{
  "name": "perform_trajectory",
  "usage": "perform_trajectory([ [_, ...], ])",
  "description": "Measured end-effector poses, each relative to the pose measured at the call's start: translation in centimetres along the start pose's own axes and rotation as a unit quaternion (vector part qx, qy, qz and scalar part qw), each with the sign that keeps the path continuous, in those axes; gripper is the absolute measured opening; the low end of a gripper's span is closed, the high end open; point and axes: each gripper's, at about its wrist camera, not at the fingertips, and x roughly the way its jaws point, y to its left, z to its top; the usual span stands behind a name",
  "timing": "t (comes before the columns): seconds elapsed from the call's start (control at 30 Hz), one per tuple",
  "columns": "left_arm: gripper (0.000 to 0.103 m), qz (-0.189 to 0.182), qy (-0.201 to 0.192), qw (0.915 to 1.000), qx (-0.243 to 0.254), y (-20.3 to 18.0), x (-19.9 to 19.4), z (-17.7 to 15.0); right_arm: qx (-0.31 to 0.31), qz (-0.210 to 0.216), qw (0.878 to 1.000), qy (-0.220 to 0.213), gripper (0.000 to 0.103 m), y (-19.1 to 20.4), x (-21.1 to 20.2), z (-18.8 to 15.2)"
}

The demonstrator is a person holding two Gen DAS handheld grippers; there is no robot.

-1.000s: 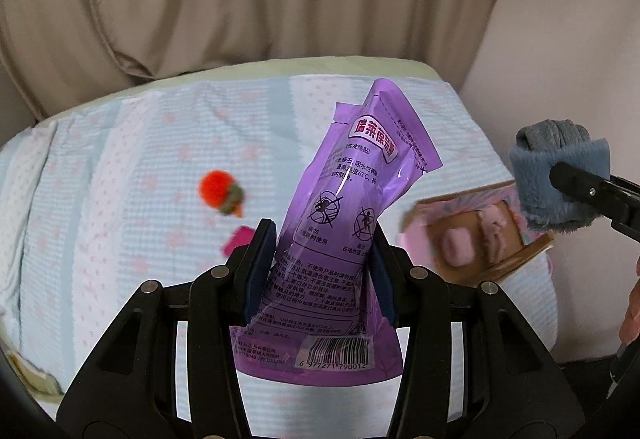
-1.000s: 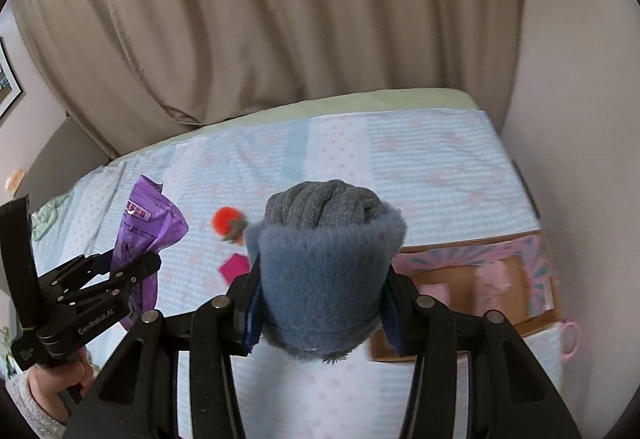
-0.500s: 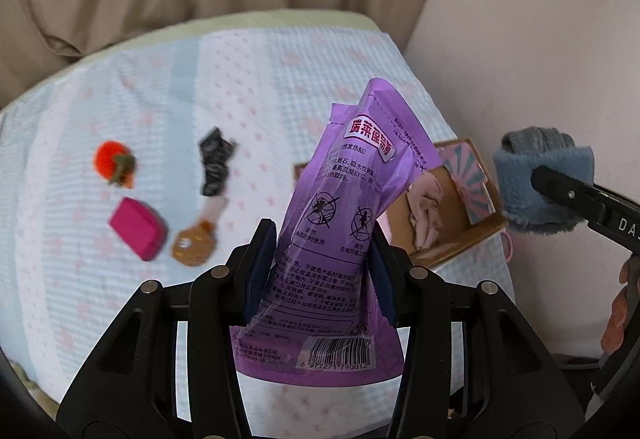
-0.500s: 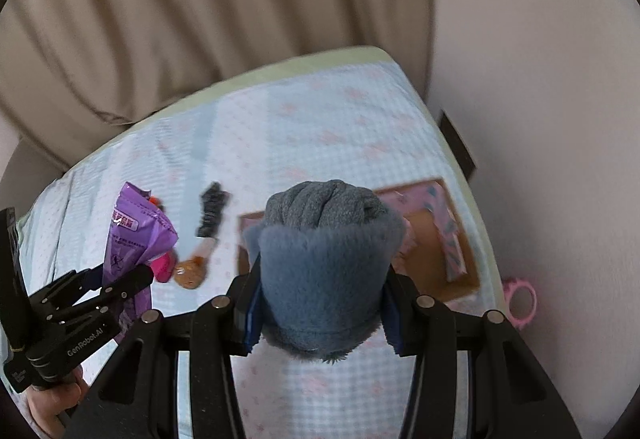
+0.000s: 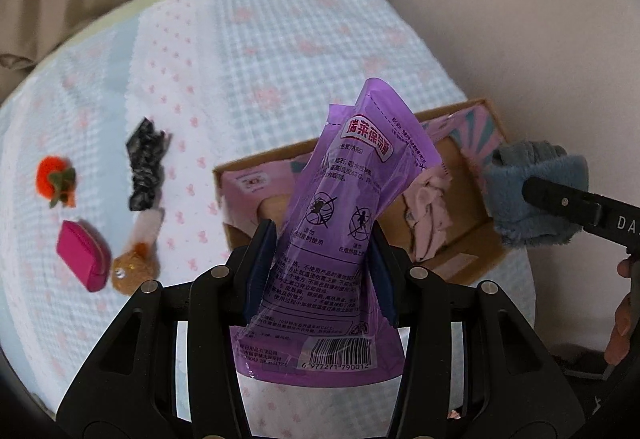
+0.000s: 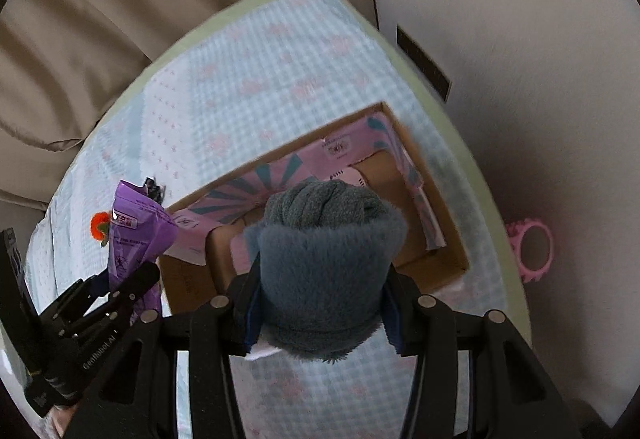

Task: Organize soft objects
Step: 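Carry the purple packet and grey hat into the box and release both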

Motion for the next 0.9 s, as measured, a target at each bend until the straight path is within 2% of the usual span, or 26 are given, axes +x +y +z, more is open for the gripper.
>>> perform_trajectory([
  [0.1, 0.042, 0.003, 0.024, 0.9997, 0.000, -0.1, 2.2, 0.3, 0.000, 0.004, 1.000, 0.023, 0.048, -0.2, 2.3, 0.6],
  [0.17, 0.043, 0.009, 0.035, 0.9994, 0.003, -0.2, 3.4, 0.5, -0.004, 0.009, 1.000, 0.027, 0.055, -0.1, 3.4, 0.9],
  [0.2, 0.055, 0.017, 0.038, 0.9991, 0.007, -0.4, 3.7, 0.5, -0.003, 0.016, 1.000, 0.024, 0.061, 0.0, 3.7, 1.1],
  [0.23, 0.080, 0.023, 0.039, 0.9989, 0.012, -0.5, 3.9, 0.6, 0.000, 0.024, 1.000, 0.019, 0.073, -0.2, 4.0, 1.2],
  [0.27, 0.095, 0.023, 0.036, 0.9990, 0.015, -0.5, 3.9, 0.5, 0.006, 0.033, 0.999, 0.010, 0.082, -0.3, 4.1, 1.4],
  [0.3, 0.103, 0.022, 0.027, 0.9992, 0.019, -0.6, 3.7, 0.5, 0.011, 0.036, 0.999, 0.001, 0.100, -0.4, 4.1, 1.5],
  [0.43, 0.103, 0.026, 0.030, 0.9989, 0.024, -0.2, 3.5, 0.3, 0.002, 0.033, 0.999, -0.016, 0.103, -0.2, 3.6, 1.8],
  [0.57, 0.103, 0.022, 0.035, 0.9991, 0.008, 0.8, 3.0, -0.3, -0.004, 0.032, 0.999, -0.014, 0.103, -0.2, 3.2, 1.4],
  [0.9, 0.103, 0.037, 0.003, 0.9993, 0.001, 1.7, -1.0, -1.3, -0.015, 0.027, 0.999, -0.020, 0.103, 0.8, 1.1, 0.0],
])
